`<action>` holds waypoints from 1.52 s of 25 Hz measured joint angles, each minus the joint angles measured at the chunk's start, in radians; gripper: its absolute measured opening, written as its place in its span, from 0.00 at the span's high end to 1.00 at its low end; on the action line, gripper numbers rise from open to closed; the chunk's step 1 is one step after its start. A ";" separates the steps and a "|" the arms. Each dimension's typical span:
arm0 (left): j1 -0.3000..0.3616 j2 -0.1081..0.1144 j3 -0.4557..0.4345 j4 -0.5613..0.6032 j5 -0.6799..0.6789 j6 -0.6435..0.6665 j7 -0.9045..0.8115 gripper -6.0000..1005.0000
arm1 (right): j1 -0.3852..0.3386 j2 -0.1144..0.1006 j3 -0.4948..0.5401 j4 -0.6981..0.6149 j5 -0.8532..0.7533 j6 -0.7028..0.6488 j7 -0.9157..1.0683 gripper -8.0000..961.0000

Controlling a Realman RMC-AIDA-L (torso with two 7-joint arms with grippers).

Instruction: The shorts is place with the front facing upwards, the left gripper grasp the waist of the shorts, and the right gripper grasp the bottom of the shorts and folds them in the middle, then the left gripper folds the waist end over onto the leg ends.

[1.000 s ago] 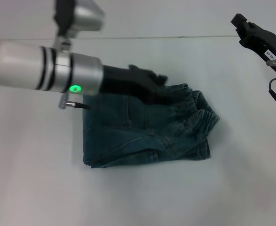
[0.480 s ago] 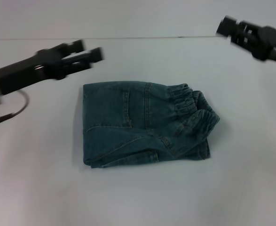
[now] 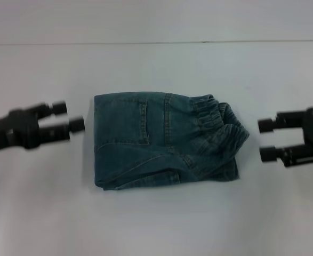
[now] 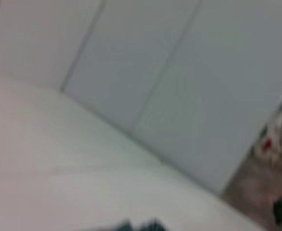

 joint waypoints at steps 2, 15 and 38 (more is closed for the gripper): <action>-0.004 0.000 0.002 0.022 0.090 0.017 -0.011 0.06 | -0.009 -0.003 0.005 -0.001 -0.053 0.022 0.012 0.24; -0.031 0.001 0.035 0.058 0.231 0.024 -0.060 0.06 | -0.017 0.031 0.002 0.006 -0.147 0.154 0.037 0.02; -0.057 0.001 0.050 0.059 0.282 0.016 -0.081 0.06 | -0.016 0.034 -0.004 0.005 -0.147 0.178 0.033 0.02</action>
